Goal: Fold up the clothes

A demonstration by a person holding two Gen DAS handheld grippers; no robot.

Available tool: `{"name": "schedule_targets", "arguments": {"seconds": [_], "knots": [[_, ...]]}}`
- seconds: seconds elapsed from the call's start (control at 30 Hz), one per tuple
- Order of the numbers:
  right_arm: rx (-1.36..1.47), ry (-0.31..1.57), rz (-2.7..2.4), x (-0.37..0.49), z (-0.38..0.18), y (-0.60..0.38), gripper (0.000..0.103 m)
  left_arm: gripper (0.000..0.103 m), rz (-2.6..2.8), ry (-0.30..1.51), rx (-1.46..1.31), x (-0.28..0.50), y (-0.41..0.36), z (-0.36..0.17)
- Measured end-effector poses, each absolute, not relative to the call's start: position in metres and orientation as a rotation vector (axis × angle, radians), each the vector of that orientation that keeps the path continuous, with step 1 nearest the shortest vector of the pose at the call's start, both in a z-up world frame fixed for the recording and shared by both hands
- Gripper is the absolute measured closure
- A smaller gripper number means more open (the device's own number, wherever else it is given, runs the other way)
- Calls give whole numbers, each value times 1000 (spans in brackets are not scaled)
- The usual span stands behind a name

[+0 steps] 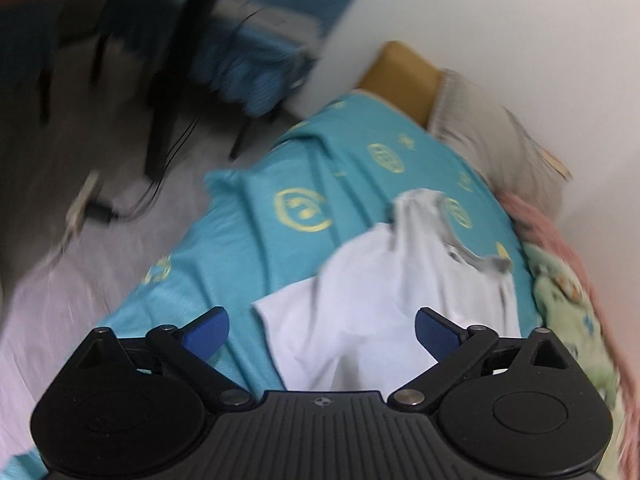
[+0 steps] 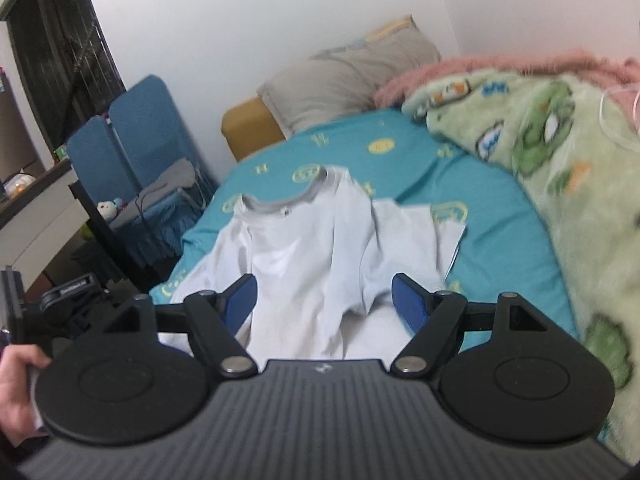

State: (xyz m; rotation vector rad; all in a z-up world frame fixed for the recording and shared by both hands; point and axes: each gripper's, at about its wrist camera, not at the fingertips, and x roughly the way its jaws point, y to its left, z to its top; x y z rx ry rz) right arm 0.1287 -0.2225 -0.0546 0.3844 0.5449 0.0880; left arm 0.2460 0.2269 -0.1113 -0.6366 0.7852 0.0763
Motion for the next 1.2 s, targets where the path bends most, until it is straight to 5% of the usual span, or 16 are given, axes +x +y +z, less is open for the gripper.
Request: {"name": "schedule_targets", "arguments": {"seconds": [0.37, 0.43, 0.6, 1.03, 1.2], "knots": [[426, 583, 74, 172, -88, -226, 27, 30, 49, 835, -586, 290, 214, -158], [462, 602, 69, 177, -95, -231, 27, 42, 46, 822, -542, 293, 206, -159], [551, 644, 23, 184, -109, -242, 27, 97, 55, 823, -464, 298, 196, -160], [458, 580, -76, 191, -109, -246, 27, 100, 210, 520, -206, 412, 210, -34], [355, 585, -70, 206, -118, -235, 27, 98, 367, 531, -41, 469, 195, -48]]}}
